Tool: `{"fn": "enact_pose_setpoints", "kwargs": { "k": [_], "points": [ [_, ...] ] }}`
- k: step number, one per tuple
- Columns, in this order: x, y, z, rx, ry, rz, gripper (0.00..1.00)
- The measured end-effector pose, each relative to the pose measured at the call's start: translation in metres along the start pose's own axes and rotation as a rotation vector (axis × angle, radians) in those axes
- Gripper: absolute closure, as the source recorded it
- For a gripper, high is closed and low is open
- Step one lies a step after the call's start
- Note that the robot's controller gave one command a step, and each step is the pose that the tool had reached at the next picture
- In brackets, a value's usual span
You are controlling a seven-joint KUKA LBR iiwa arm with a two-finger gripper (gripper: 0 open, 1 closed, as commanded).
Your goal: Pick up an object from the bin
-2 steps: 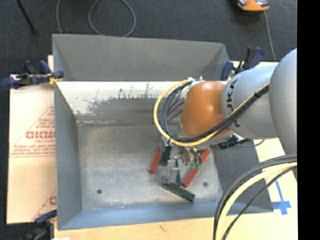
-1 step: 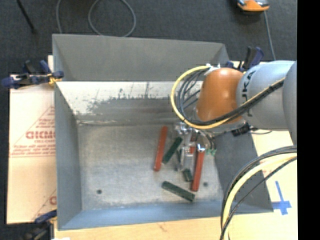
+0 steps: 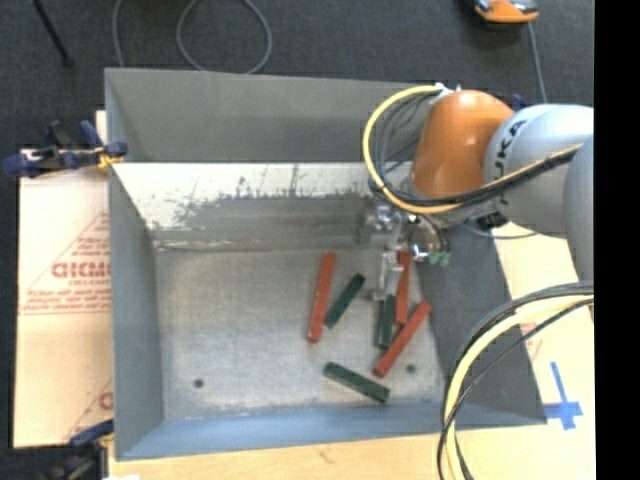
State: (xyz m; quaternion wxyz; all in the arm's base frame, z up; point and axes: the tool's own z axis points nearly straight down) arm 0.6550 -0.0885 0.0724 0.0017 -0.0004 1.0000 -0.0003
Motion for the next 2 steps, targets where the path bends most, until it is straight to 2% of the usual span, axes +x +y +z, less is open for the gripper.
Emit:
{"fn": "enact_pose_setpoints", "kwargs": {
  "k": [1, 2],
  "points": [
    [0.0145, -0.0356, -0.0023, -0.009, -0.007, 0.023, 0.0],
    [0.0153, -0.0409, -0.0032, -0.005, -0.005, 0.03, 1.0]
  ]
}}
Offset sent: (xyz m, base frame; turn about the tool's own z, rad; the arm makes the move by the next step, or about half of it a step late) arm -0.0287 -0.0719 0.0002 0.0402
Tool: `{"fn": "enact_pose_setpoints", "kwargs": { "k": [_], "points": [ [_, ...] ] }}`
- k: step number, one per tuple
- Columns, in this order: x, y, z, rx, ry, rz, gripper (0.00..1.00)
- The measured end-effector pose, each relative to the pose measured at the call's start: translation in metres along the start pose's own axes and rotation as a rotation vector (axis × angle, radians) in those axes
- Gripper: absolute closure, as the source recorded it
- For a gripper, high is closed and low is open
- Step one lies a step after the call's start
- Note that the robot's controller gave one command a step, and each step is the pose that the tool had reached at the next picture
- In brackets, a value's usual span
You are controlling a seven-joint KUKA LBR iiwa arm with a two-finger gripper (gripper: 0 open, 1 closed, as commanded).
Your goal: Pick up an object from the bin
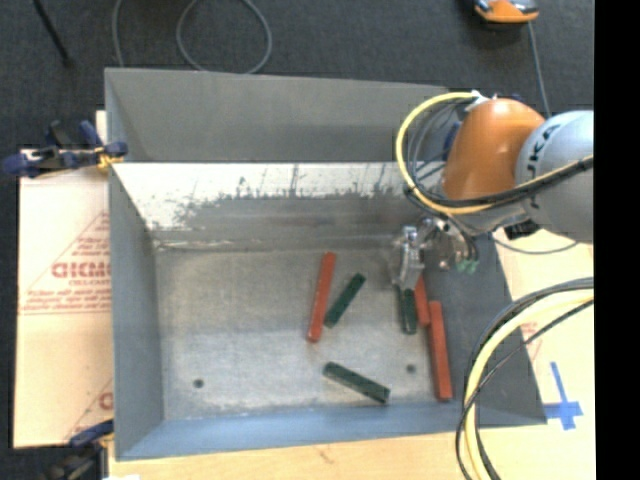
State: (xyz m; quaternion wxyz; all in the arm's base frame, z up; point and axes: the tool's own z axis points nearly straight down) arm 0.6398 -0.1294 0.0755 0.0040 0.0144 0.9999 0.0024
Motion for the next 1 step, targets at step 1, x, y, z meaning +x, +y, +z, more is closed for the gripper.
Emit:
{"fn": "enact_pose_setpoints", "kwargs": {
  "k": [1],
  "points": [
    [0.0007, -0.0024, 0.0012, 0.004, 0.0, 0.003, 0.0]
  ]
}}
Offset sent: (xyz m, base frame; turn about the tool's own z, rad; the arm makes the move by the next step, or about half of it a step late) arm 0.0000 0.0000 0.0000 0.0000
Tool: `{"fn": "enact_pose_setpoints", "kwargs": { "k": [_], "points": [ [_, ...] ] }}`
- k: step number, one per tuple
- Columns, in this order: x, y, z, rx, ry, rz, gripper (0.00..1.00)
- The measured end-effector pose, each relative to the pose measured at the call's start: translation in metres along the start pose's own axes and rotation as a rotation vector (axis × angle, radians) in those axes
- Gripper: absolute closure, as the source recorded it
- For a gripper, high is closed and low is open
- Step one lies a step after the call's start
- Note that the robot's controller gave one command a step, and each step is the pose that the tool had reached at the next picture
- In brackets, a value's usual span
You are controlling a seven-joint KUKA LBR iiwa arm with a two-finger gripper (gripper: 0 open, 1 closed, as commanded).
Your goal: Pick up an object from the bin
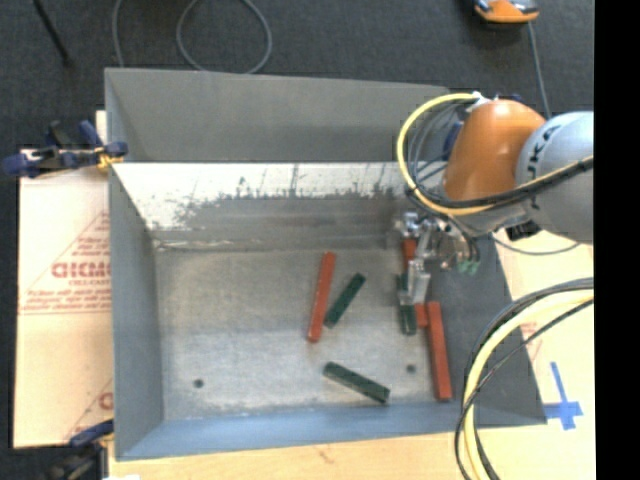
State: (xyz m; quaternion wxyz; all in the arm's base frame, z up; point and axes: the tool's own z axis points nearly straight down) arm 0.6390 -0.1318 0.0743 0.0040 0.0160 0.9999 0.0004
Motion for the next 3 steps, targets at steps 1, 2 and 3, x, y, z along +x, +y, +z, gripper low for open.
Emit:
{"fn": "enact_pose_setpoints", "kwargs": {
  "k": [1, 2, 3],
  "points": [
    [0.011, 0.07, -0.008, 0.0, 0.004, -0.102, 0.0],
    [0.015, 0.098, 0.004, 0.001, 0.006, -0.152, 0.0],
    [0.05, 0.078, 0.003, 0.0, 0.006, -0.429, 0.0]
  ]
}}
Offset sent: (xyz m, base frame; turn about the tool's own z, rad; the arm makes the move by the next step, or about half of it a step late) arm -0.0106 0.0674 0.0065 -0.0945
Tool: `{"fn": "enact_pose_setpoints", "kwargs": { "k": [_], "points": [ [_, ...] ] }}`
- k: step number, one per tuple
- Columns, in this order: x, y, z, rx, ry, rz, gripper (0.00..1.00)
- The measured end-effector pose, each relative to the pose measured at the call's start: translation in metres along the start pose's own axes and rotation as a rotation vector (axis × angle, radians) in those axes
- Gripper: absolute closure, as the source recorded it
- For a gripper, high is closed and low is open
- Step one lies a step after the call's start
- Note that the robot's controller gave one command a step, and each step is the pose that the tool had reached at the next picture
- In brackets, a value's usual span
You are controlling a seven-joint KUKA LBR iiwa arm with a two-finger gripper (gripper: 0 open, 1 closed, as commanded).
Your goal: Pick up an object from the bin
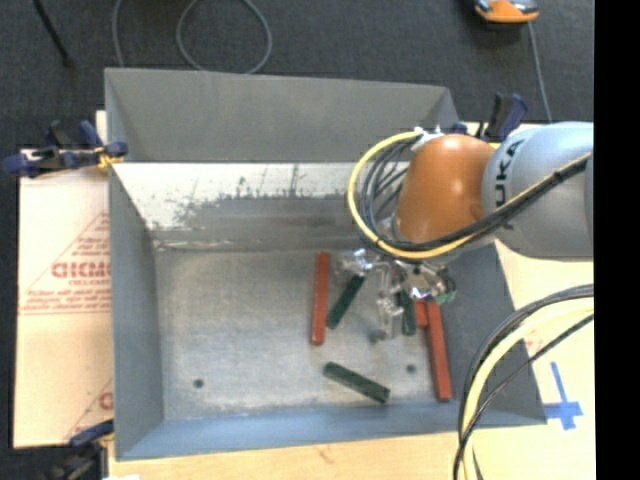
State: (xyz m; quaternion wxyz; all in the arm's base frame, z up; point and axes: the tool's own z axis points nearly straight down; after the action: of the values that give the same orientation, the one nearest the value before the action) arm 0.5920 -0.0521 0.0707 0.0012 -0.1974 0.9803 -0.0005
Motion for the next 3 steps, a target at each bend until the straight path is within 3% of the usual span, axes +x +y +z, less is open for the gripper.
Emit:
{"fn": "enact_pose_setpoints", "kwargs": {
  "k": [1, 2, 3],
  "points": [
    [-0.001, 0.001, -0.001, -0.001, -0.003, 0.003, 1.0],
    [-0.024, 0.012, -0.117, 0.005, -0.01, 0.018, 1.0],
    [-0.003, 0.006, -0.212, 0.005, -0.007, -0.215, 1.0]
  ]
}}
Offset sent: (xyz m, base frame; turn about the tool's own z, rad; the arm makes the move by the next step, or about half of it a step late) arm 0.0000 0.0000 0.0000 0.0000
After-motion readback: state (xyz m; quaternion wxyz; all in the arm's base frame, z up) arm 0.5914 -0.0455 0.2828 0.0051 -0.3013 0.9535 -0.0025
